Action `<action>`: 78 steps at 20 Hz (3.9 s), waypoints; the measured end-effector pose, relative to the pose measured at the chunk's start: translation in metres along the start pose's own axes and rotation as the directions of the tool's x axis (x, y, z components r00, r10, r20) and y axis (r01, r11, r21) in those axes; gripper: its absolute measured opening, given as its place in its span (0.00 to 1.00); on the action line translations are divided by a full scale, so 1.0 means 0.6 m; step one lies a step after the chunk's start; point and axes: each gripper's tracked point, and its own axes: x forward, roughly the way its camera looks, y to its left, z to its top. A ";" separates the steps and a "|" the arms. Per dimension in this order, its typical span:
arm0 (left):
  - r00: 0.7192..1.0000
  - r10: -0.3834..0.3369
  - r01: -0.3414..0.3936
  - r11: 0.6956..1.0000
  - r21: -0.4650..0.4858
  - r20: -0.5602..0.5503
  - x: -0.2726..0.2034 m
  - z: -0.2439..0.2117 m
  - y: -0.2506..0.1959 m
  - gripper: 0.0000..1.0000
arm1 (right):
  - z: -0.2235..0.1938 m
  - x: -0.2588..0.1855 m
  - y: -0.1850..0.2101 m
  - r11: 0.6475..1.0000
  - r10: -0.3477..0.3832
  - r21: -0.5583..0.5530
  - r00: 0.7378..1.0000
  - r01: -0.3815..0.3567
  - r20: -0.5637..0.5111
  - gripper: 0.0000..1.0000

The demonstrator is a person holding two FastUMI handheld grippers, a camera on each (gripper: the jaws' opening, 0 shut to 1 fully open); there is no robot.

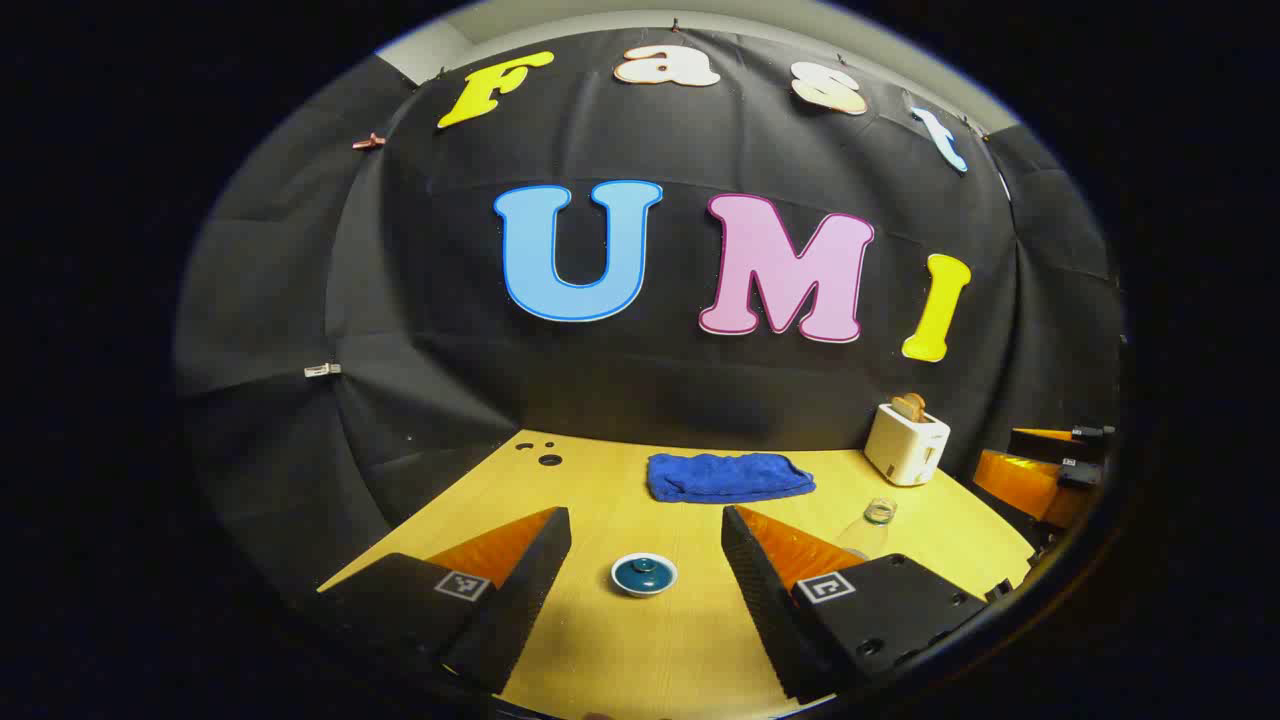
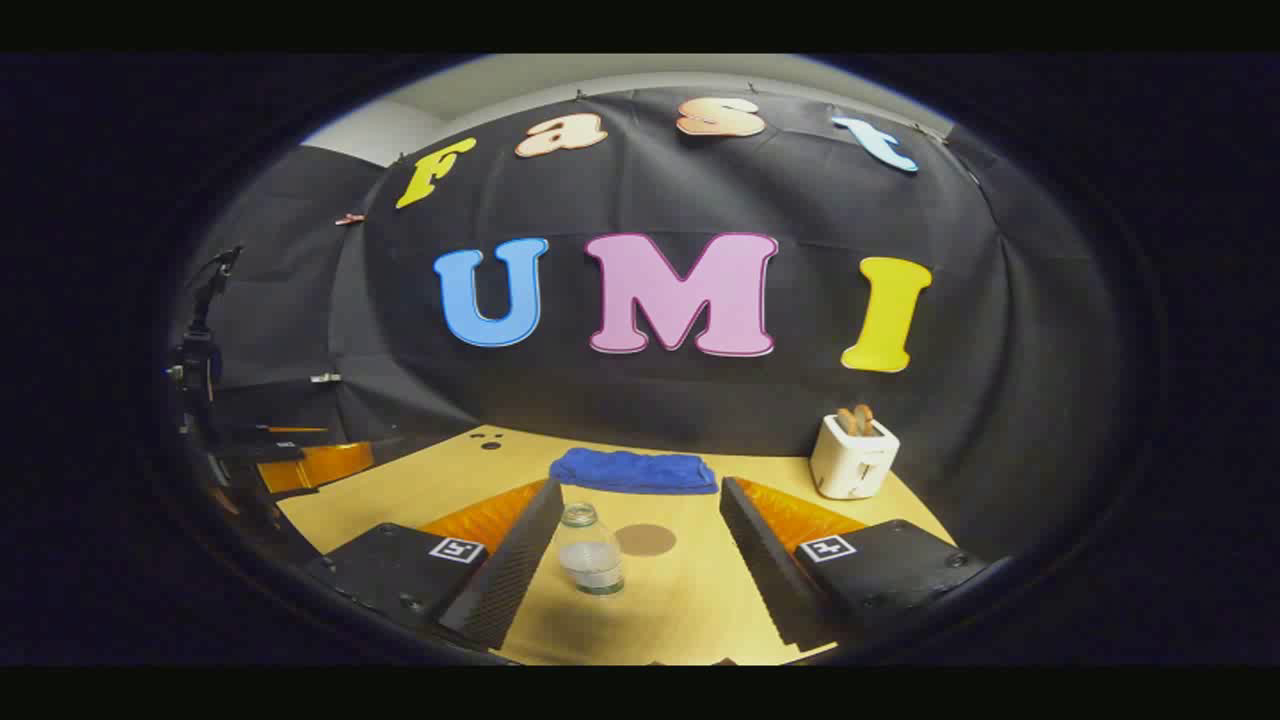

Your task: Open the teacup lid with one hand, grasp the water bottle and pour water into the teacup with the other hand; after pouring, place the water bottle on the coaster and then close the teacup lid.

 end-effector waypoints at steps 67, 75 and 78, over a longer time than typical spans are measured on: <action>0.984 -0.091 0.120 0.974 0.192 -0.150 0.307 -0.280 -0.013 0.27 | -0.268 0.138 0.050 0.995 0.064 0.085 0.986 -0.052 -0.154 0.99; 0.989 -0.112 0.125 0.980 0.154 -0.092 0.289 -0.221 -0.016 0.28 | -0.264 0.166 0.056 0.995 0.051 0.095 0.989 -0.038 -0.136 1.00; 0.990 -0.113 0.123 0.984 0.126 -0.086 0.272 -0.207 -0.010 0.24 | -0.269 0.179 0.059 0.994 0.047 0.100 0.989 -0.034 -0.137 1.00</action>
